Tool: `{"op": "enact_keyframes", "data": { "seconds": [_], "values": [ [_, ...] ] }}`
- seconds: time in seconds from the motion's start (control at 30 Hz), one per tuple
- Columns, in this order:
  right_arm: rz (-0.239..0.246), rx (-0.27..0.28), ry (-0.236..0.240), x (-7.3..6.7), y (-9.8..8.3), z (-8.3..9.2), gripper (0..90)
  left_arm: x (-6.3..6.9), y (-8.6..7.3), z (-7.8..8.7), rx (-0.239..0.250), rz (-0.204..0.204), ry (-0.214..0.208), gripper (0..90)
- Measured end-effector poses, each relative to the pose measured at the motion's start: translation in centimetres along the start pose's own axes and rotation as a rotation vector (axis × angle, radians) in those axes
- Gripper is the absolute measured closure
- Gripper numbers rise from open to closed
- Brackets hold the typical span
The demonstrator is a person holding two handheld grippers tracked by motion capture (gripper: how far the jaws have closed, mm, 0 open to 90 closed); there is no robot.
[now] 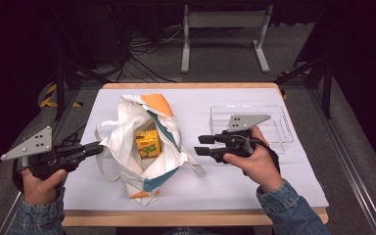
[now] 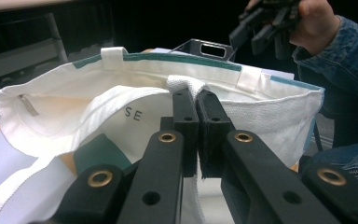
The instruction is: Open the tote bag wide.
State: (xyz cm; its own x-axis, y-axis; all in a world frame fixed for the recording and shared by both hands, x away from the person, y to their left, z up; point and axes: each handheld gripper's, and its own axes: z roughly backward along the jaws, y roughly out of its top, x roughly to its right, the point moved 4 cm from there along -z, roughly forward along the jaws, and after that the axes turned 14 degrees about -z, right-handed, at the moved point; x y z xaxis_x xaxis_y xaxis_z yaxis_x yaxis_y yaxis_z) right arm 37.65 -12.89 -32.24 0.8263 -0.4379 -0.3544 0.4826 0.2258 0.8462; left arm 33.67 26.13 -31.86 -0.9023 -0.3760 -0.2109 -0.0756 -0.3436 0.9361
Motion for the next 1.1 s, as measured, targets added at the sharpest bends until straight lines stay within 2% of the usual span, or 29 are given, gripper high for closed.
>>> {"op": "enact_keyframes", "data": {
  "seconds": [0.1,0.13,0.17,0.2,0.33,0.43,0.53,0.6,0.73,0.83,1.0,1.1],
  "values": [
    [0.017,0.005,0.005,-0.5,1.0,-0.9,53.9,0.1,0.0,-0.2,0.002,0.006,-0.005,87.8],
    [0.032,0.008,0.008,-0.8,1.9,-2.0,51.8,0.0,0.0,-0.2,0.0,0.005,-0.007,87.8],
    [0.032,0.008,0.008,-0.8,1.9,-2.0,51.8,0.0,0.0,-0.2,0.0,0.005,-0.007,87.7],
    [0.035,0.006,0.011,-1.0,2.6,-3.1,50.1,0.0,-0.1,-0.3,0.002,0.002,-0.009,87.7],
    [0.031,-0.006,0.015,-1.1,3.2,-4.8,48.5,0.1,-0.1,-0.4,0.004,0.001,-0.017,87.6],
    [0.041,-0.017,-0.001,-1.0,3.6,-6.4,47.9,0.1,-0.1,-0.5,0.007,0.006,-0.024,87.6],
    [0.048,-0.024,-0.017,-0.9,3.9,-7.6,48.9,0.1,-0.1,-0.5,0.007,0.006,-0.027,87.6],
    [0.049,-0.029,-0.029,-0.7,4.1,-8.4,55.6,0.1,-0.1,-0.5,0.005,0.005,-0.027,87.6],
    [0.042,-0.029,-0.054,-0.4,4.5,-8.7,73.7,0.1,-0.1,-0.5,0.008,0.004,-0.026,87.5],
    [0.04,-0.02,-0.073,-0.1,4.8,-8.3,87.4,0.1,-0.1,-0.4,0.004,0.001,-0.02,87.6],
    [0.054,-0.003,-0.109,0.1,5.0,-7.4,89.8,0.0,-0.1,-0.1,0.014,0.002,-0.022,87.6],
    [0.062,0.032,-0.135,0.3,5.3,-6.3,90.0,-0.1,-0.1,0.2,0.012,0.001,-0.011,87.6]
  ]
}}
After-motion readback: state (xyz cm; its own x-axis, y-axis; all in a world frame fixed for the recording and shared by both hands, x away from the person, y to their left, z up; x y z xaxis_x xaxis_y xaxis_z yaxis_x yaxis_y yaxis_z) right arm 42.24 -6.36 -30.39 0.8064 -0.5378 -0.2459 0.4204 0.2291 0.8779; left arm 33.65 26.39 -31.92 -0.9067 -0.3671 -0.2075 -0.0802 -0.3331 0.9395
